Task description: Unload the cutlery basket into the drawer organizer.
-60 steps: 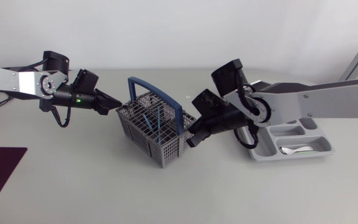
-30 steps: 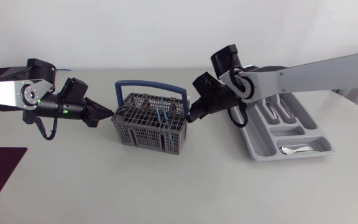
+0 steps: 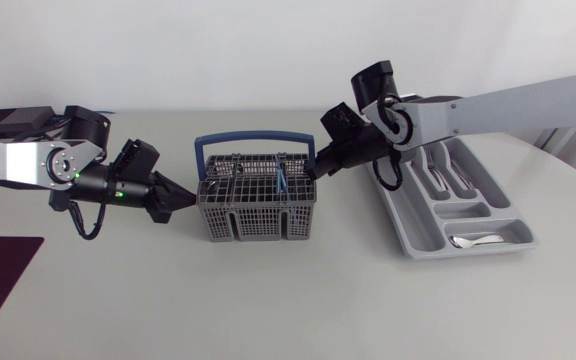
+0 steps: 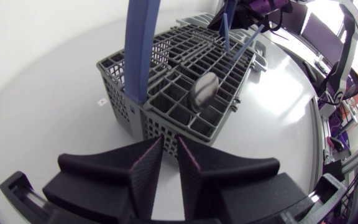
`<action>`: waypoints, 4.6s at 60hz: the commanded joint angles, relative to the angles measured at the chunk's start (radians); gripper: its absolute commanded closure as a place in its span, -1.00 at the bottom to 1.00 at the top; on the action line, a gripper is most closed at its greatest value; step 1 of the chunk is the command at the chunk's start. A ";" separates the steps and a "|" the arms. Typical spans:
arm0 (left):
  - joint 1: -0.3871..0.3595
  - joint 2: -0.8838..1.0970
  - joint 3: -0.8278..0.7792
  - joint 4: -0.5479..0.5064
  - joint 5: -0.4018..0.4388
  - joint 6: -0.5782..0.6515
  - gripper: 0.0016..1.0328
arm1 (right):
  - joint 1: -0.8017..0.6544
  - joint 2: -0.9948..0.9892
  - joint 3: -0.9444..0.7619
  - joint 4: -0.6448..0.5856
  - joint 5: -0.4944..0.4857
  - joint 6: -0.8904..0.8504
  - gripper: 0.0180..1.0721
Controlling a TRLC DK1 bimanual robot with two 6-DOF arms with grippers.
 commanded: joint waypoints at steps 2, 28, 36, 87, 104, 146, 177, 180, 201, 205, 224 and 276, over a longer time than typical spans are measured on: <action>-0.011 -0.021 -0.017 -0.005 0.016 0.018 0.52 | -0.006 0.029 0.018 0.006 -0.008 -0.015 0.89; 0.090 -0.165 -0.031 -0.036 0.016 0.035 0.52 | -0.075 -0.134 -0.116 0.006 -0.004 -0.019 0.89; 0.081 -0.296 -0.072 -0.046 0.011 0.033 0.52 | -0.076 -0.246 -0.217 0.010 -0.004 -0.024 0.89; -0.238 -0.401 -0.138 -0.028 -0.368 0.013 -0.75 | 0.008 -0.533 -0.491 0.004 -0.005 -0.021 -0.93; -0.346 -0.391 -0.150 0.038 -0.521 -0.008 -0.87 | 0.011 -0.577 -0.536 0.006 -0.005 -0.018 -0.93; -0.478 -0.245 -0.060 0.095 -0.811 -0.095 -0.76 | 0.011 -0.649 -0.594 0.001 -0.013 -0.019 -0.93; -0.473 -0.197 -0.038 0.122 -0.863 -0.112 -0.23 | 0.013 -0.669 -0.609 -0.002 -0.015 -0.019 -0.93; -0.473 -0.193 -0.038 0.130 -0.865 -0.112 -0.17 | 0.013 -0.669 -0.609 -0.002 -0.015 -0.019 -0.93; -0.470 -0.150 -0.043 0.182 -0.883 -0.103 0.10 | 0.013 -0.671 -0.613 -0.002 -0.015 -0.018 -0.93; -0.470 -0.150 -0.043 0.188 -0.885 -0.103 0.26 | 0.013 -0.671 -0.611 -0.002 -0.015 -0.018 -0.93; -0.469 -0.125 -0.044 0.207 -0.905 -0.097 0.55 | 0.017 -0.666 -0.611 0.000 -0.015 -0.018 -0.93; -0.422 -0.144 0.000 0.113 -0.786 -0.103 0.80 | 0.026 -0.677 -0.619 -0.002 -0.013 -0.012 -0.93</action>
